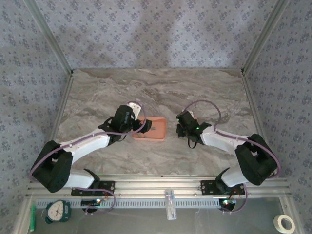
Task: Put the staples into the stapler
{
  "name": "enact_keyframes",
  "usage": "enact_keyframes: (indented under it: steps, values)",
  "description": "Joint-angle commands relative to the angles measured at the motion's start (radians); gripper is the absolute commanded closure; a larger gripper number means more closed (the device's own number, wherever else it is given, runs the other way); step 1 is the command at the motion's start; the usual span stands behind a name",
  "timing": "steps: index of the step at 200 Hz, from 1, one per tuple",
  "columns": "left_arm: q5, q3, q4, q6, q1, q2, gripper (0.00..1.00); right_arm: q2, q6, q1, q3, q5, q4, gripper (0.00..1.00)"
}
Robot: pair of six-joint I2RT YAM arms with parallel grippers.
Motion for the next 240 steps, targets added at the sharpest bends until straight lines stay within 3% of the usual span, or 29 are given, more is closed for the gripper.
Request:
enact_keyframes:
  steps: [1,240]
  values:
    - [0.002,0.018,0.011,0.013,0.007,-0.012,0.0,0.021,0.02,-0.008,0.007,0.018,-0.016,0.82]
    - [0.014,0.039,0.012,0.013,0.007,0.007,0.0,-0.008,0.045,-0.017,0.01,0.003,0.001,0.82]
